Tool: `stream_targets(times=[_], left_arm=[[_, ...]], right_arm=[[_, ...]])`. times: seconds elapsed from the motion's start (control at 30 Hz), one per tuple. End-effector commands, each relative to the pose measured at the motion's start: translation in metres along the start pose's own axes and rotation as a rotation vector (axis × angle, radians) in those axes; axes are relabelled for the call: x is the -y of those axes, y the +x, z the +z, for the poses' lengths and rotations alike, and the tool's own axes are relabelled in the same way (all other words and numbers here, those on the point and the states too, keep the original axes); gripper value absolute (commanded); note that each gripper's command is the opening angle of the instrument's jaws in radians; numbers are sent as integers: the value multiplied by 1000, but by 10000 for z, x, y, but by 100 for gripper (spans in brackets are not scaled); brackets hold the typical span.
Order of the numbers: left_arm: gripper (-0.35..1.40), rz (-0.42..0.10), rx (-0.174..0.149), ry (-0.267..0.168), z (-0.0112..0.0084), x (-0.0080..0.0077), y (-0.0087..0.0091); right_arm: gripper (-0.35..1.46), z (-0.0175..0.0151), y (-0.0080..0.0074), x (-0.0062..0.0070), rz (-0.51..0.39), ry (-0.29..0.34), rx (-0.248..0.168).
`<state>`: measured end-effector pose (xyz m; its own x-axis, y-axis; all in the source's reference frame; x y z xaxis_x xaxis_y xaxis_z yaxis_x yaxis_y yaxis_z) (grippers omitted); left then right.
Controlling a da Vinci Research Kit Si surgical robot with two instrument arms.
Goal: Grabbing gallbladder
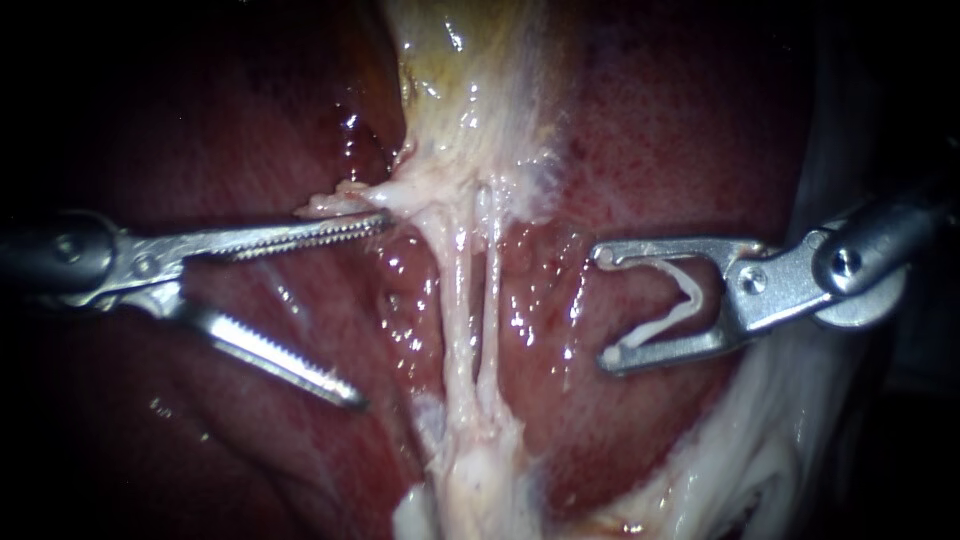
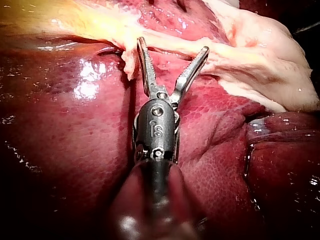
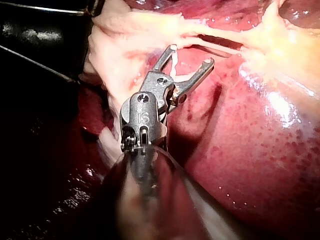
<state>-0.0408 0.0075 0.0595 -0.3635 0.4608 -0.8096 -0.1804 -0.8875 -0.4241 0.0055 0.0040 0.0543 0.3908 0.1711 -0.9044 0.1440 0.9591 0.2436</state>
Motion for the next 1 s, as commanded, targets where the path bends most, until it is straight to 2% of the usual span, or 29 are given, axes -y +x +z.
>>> stream_targets(times=[0.03,0.1,0.27,0.37,0.47,0.63,0.83,1.0], left_arm=[[113,-11,6,-3,-1,1,1],[113,-50,17,-1,-5,7,6],[113,-64,56,21,-18,28,23],[113,-81,103,31,-21,41,25],[111,-104,147,32,-18,53,18],[98,-131,164,40,-10,72,6],[86,-151,192,19,-6,76,5],[52,-205,203,23,-5,75,6]], right_arm=[[50,0,0,0,0,0,0],[50,0,0,0,0,0,0],[50,0,0,0,0,0,0],[50,0,0,1,0,0,0],[50,0,0,1,0,0,0],[50,0,0,1,0,0,0],[50,0,0,0,0,0,0],[50,1,1,0,0,-1,1]])
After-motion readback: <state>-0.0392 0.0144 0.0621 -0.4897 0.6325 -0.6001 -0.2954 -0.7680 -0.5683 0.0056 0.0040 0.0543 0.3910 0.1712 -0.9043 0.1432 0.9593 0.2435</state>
